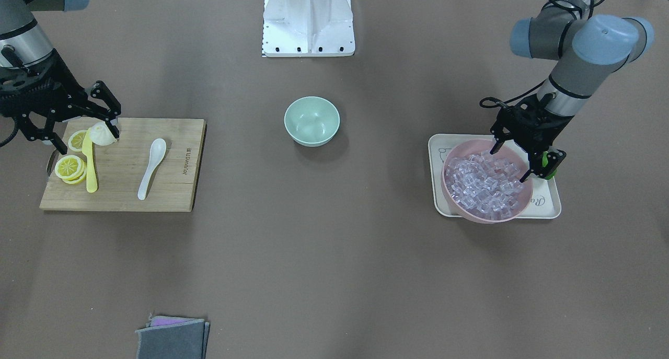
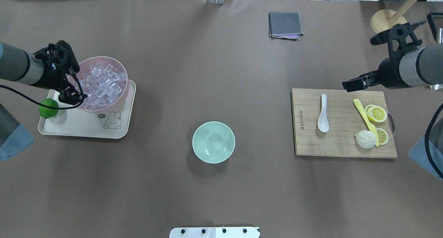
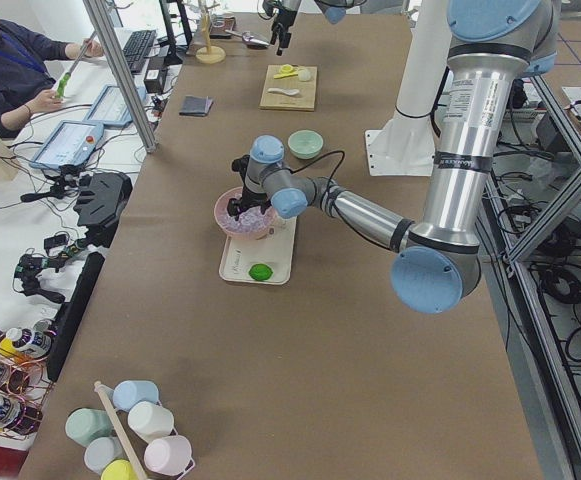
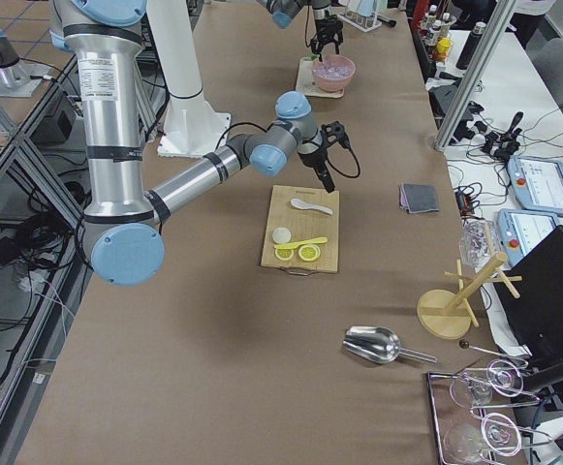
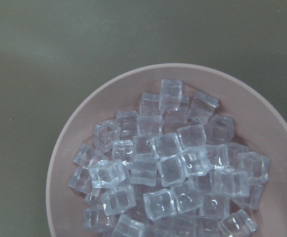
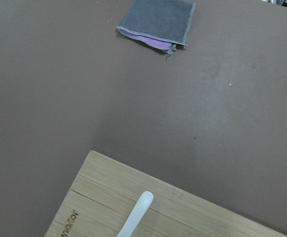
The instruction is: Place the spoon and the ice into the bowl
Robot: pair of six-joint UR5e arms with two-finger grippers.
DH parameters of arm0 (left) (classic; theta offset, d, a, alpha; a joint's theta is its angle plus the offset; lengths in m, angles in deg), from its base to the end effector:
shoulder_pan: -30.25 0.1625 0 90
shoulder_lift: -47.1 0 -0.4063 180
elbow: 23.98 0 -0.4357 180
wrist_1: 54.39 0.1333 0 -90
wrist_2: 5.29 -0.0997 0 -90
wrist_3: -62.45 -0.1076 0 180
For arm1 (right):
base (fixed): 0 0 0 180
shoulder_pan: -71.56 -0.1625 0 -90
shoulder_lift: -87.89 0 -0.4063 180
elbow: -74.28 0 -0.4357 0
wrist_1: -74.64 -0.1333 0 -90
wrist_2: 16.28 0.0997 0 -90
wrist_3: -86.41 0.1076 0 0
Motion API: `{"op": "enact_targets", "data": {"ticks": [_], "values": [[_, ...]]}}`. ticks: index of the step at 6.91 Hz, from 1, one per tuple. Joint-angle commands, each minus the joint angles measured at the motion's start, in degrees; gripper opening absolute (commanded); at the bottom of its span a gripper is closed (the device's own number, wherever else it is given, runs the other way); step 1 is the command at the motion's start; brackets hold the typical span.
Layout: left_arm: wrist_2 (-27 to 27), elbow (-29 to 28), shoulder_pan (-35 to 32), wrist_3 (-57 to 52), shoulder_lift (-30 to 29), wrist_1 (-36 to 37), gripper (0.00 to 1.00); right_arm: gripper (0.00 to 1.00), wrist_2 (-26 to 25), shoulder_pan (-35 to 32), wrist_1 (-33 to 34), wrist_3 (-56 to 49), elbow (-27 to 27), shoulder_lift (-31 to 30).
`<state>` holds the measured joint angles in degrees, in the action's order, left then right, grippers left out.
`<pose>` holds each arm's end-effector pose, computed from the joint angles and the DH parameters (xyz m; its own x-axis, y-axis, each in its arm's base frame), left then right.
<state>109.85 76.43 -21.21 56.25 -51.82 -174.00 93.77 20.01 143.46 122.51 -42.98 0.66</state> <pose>0.3135 -0.5341 0.4085 0.4613 0.8653 -0.1960 -0.4618 0.4228 0.7797 -0.2591 -0.4814 0.3359 0.6897 -0.3520 0.6328 -0.0208 0.8639 0.5032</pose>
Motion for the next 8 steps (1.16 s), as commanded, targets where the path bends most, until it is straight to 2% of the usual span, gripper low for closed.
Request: {"op": "enact_targets", "data": {"ticks": [1, 8], "values": [[-0.17, -1.62, 0.13, -0.04, 0.04, 0.00, 0.90, 1.00, -0.18, 0.22, 0.00, 0.02, 0.02, -0.04], [-0.26, -2.32, 1.80, -0.04, 0.75, 0.18, 0.88, 1.00, -0.18, 0.49, 0.00, 0.02, 0.10, -0.04]]}}
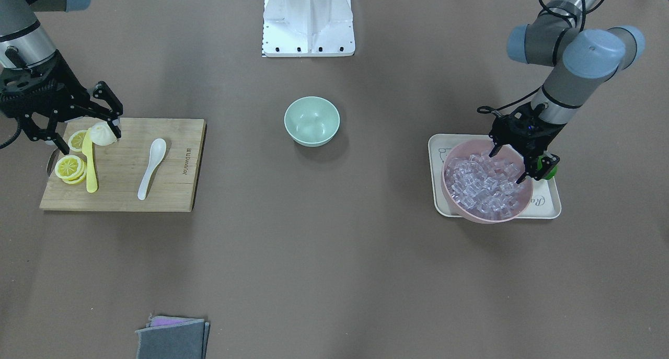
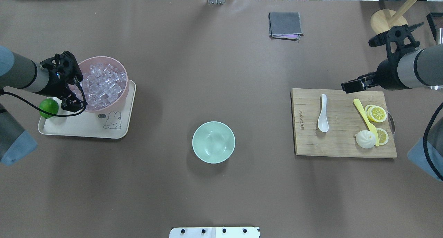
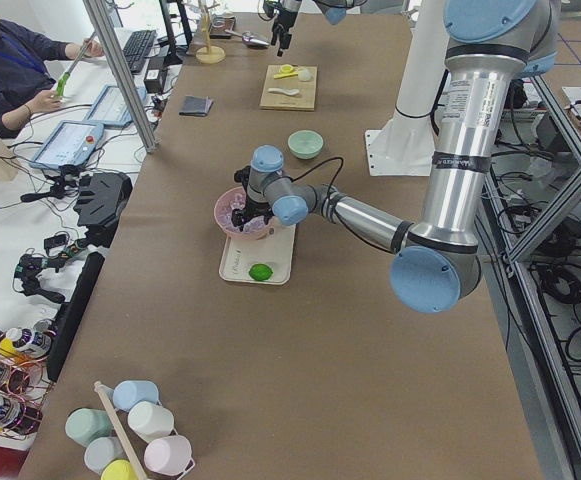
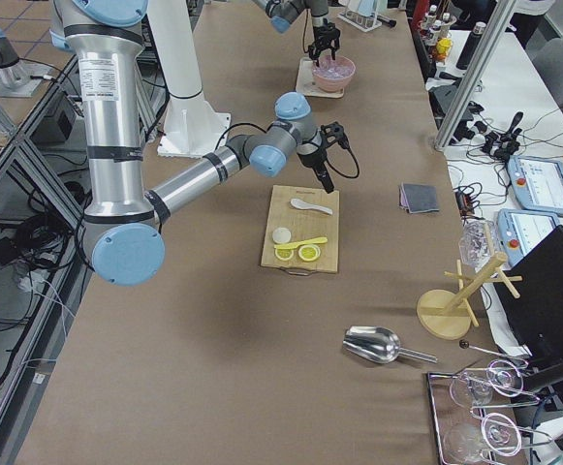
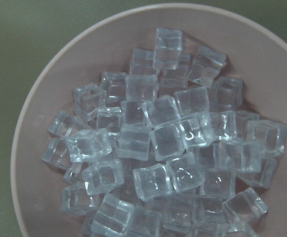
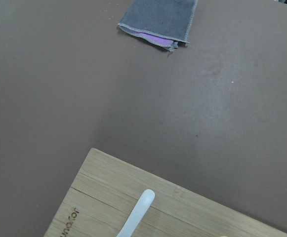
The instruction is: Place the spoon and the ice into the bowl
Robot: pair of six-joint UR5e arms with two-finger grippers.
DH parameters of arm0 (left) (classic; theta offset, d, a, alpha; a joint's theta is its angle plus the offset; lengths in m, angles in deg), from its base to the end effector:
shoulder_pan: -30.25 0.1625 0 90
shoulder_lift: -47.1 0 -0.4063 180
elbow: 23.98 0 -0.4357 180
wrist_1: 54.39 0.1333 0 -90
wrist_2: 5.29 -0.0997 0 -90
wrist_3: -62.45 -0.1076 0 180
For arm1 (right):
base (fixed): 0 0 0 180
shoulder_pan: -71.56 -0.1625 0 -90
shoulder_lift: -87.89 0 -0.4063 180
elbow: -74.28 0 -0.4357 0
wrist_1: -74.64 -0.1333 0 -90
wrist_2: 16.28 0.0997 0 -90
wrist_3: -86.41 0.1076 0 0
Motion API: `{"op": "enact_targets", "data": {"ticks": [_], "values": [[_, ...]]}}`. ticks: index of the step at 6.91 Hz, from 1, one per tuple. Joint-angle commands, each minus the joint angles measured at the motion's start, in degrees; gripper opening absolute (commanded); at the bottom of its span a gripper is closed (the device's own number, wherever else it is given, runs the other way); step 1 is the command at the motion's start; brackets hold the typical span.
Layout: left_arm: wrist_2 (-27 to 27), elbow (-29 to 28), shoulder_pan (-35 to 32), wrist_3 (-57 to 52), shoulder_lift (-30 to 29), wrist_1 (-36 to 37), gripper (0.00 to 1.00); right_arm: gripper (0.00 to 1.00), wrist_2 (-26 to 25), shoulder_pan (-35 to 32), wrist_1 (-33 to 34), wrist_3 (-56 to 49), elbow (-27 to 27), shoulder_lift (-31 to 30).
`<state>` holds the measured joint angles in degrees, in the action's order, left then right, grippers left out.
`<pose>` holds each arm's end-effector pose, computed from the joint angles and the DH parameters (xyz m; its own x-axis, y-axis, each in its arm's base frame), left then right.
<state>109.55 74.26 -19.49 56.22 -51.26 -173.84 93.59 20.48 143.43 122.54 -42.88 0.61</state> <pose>0.3309 -0.5271 0.4360 0.4455 0.8699 -0.2117 -0.4998 0.4378 0.7473 -0.2630 -0.4797 0.3373 0.6894 -0.3553 0.6312 -0.0148 0.8644 0.5026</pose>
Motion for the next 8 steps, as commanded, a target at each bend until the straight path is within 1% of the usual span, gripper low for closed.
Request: {"op": "enact_targets", "data": {"ticks": [1, 2, 3, 4, 6, 8], "values": [[0.04, -0.15, 0.08, 0.00, 0.28, 0.10, 0.88, 1.00, 0.00, 0.02, -0.06, 0.00, 0.00, 0.00], [0.04, -0.24, 0.08, 0.00, 0.28, 0.19, 0.88, 1.00, 0.00, 0.10, 0.03, 0.00, 0.00, 0.00], [0.04, -0.24, 0.08, 0.00, 0.28, 0.28, 0.84, 1.00, 0.00, 0.19, -0.06, 0.00, 0.00, 0.00], [0.04, -0.59, 0.08, 0.00, 0.19, 0.28, 0.79, 1.00, 0.00, 0.19, -0.06, 0.00, 0.00, 0.00], [0.13, -0.68, 0.08, 0.00, 0.10, 0.45, 0.64, 1.00, 0.00, 0.19, -0.06, 0.00, 0.00, 0.09], [0.21, -0.59, 0.08, 0.00, -0.51, 1.77, 0.53, 1.00, 0.00, 0.19, -0.06, 0.00, 0.00, 0.09]]}}
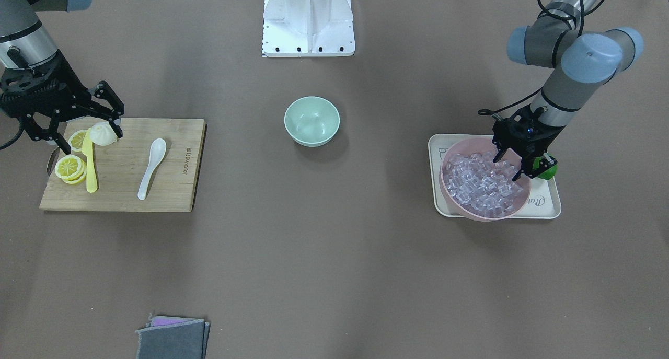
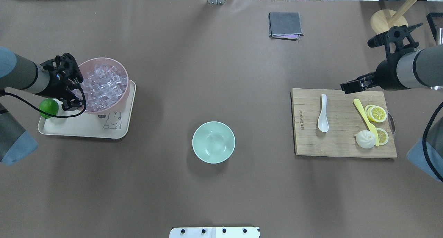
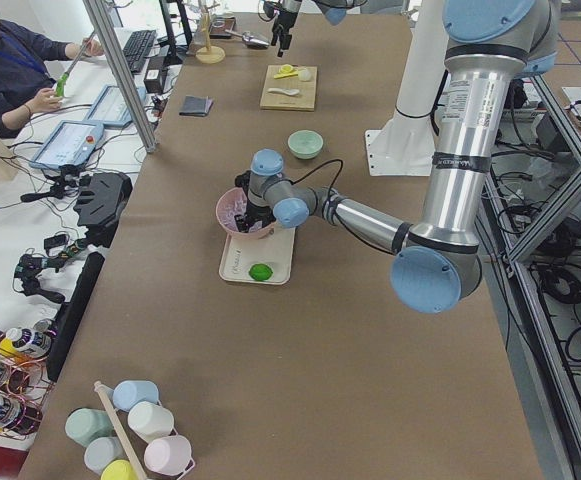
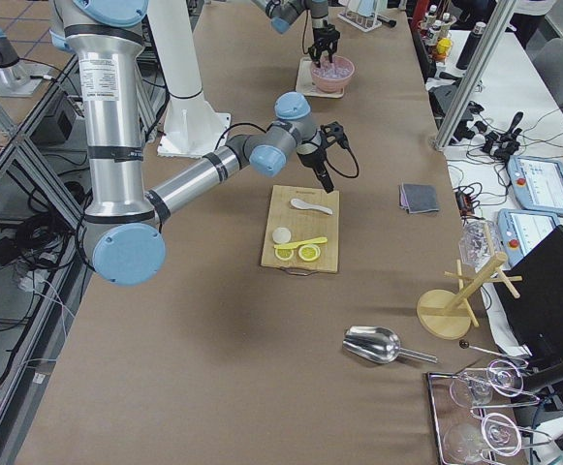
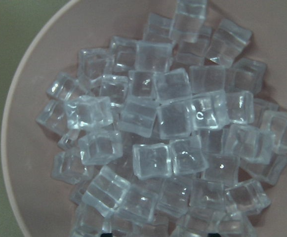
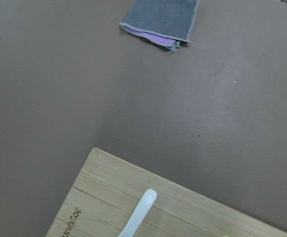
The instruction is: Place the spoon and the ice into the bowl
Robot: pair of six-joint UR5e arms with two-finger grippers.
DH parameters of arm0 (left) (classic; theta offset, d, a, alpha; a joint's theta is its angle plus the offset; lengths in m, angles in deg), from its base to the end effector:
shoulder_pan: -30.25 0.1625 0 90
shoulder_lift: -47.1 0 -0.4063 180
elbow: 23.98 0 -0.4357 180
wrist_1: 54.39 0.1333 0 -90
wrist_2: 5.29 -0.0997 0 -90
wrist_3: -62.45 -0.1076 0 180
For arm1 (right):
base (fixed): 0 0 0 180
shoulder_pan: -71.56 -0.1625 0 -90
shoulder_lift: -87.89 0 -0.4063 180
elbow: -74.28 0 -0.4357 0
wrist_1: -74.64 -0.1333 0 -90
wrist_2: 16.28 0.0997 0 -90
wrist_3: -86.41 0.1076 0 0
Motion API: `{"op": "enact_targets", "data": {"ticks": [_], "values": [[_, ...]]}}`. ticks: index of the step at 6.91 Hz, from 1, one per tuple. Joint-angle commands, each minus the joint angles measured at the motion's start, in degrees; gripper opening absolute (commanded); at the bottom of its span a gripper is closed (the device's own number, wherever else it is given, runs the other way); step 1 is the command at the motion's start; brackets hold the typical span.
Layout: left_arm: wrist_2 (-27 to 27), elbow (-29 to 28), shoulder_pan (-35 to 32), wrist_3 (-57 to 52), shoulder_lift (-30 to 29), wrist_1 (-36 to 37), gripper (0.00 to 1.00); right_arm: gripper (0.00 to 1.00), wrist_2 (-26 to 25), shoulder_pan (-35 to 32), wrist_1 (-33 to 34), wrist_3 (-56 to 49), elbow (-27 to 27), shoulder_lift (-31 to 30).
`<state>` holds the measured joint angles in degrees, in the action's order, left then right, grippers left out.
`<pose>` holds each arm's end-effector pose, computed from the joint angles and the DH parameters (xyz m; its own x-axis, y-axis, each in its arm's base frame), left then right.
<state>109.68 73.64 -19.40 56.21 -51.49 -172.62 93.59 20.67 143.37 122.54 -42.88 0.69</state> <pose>0.3335 -0.5283 0.4425 0.4463 0.8665 -0.2235 -0.5138 0.4526 0.7288 -0.2647 -0.4790 0.3364 0.6873 -0.3588 0.6316 -0.0127 0.8635 0.5042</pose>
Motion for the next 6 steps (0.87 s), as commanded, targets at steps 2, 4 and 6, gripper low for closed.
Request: {"op": "enact_targets", "data": {"ticks": [2, 4, 6], "values": [[0.43, 0.20, 0.00, 0.00, -0.20, 0.55, 0.41, 1.00, 0.00, 0.00, 0.00, 0.00, 0.00, 0.01], [2.78, 0.56, -0.79, 0.00, -0.20, 0.63, 0.28, 1.00, 0.00, 0.00, 0.00, 0.00, 0.00, 0.10], [9.28, 3.34, -5.43, 0.52, -0.99, 4.73, 0.11, 1.00, 0.00, 0.00, 0.00, 0.00, 0.00, 0.10]]}}
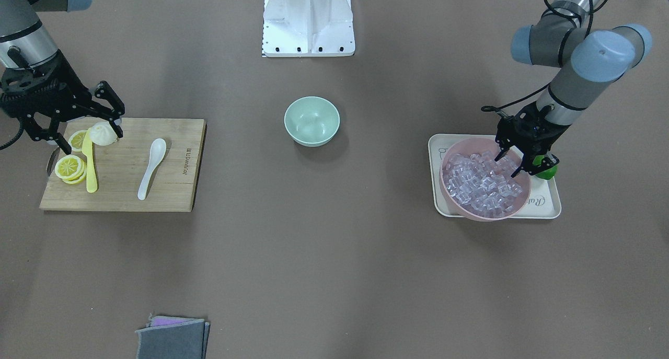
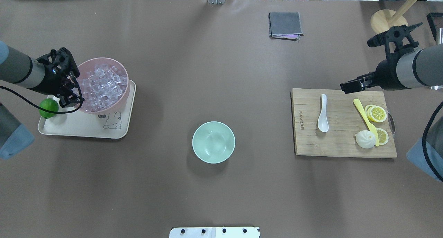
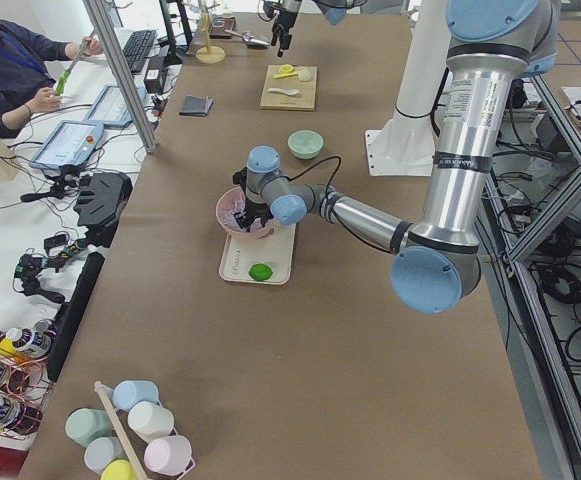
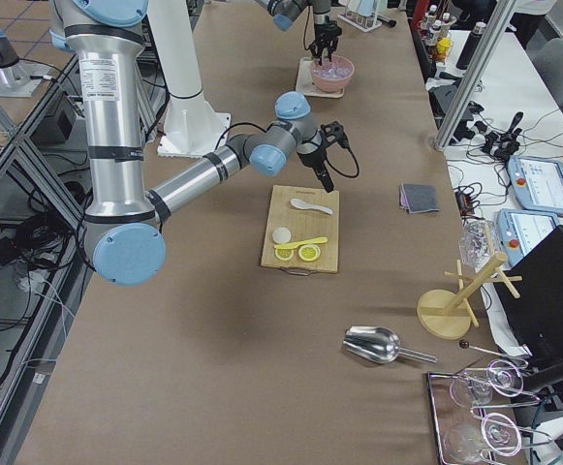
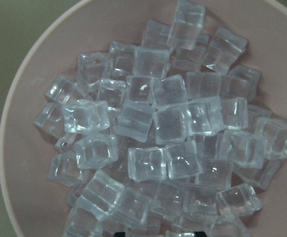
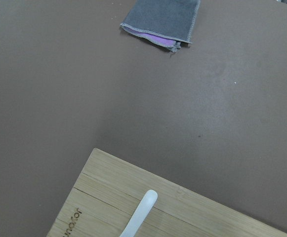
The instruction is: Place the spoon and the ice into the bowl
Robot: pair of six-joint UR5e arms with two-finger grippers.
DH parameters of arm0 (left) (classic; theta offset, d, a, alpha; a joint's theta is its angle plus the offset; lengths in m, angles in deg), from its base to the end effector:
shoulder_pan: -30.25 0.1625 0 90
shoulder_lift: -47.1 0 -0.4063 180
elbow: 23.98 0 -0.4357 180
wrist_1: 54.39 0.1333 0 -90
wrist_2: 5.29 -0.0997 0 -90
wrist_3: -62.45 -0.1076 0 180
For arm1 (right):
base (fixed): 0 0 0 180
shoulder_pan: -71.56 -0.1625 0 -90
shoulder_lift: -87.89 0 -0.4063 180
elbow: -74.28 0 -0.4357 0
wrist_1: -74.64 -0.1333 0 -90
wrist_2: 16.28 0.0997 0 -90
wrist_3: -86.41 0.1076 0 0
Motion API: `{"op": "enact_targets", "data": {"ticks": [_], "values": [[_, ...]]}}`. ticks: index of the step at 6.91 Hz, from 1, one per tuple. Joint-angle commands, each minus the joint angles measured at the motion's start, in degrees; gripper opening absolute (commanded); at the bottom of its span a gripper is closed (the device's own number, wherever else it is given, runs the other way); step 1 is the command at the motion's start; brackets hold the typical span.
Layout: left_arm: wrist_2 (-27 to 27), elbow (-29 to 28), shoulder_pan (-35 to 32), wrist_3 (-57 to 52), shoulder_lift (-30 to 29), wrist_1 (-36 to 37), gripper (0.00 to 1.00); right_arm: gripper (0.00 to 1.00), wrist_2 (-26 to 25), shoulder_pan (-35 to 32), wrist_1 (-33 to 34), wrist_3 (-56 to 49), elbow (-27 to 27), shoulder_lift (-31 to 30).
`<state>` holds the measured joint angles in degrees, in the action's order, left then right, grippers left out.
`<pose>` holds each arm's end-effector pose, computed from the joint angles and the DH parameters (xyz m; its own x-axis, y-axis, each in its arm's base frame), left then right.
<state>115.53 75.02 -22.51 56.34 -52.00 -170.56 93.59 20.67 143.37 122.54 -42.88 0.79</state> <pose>0.3095 -0.5363 0.4249 0.4185 0.8605 -0.2905 -0.4806 0.4812 0.7331 -0.2649 -0.4792 0.3354 0.6866 -0.3596 0.6319 -0.0132 0.8628 0.5054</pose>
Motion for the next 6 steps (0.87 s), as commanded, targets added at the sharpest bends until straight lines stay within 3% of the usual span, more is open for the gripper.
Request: {"op": "enact_targets", "data": {"ticks": [1, 3, 4, 6], "values": [[5.38, 4.42, -4.00, 1.01, -2.30, 6.80, 0.00, 1.00, 0.00, 0.00, 0.00, 0.00, 0.00, 0.00], [6.54, 7.77, -3.58, 19.88, -3.19, 3.79, 0.00, 1.00, 0.00, 0.00, 0.00, 0.00, 0.00, 0.00], [6.54, 7.09, -2.79, 30.78, -3.20, -3.81, 0.00, 1.00, 0.00, 0.00, 0.00, 0.00, 0.09, -0.09], [5.84, 6.03, 5.61, 56.96, -4.59, -17.01, 0.00, 1.00, 0.09, 0.00, 0.00, 4.87, 0.26, -0.35]]}}
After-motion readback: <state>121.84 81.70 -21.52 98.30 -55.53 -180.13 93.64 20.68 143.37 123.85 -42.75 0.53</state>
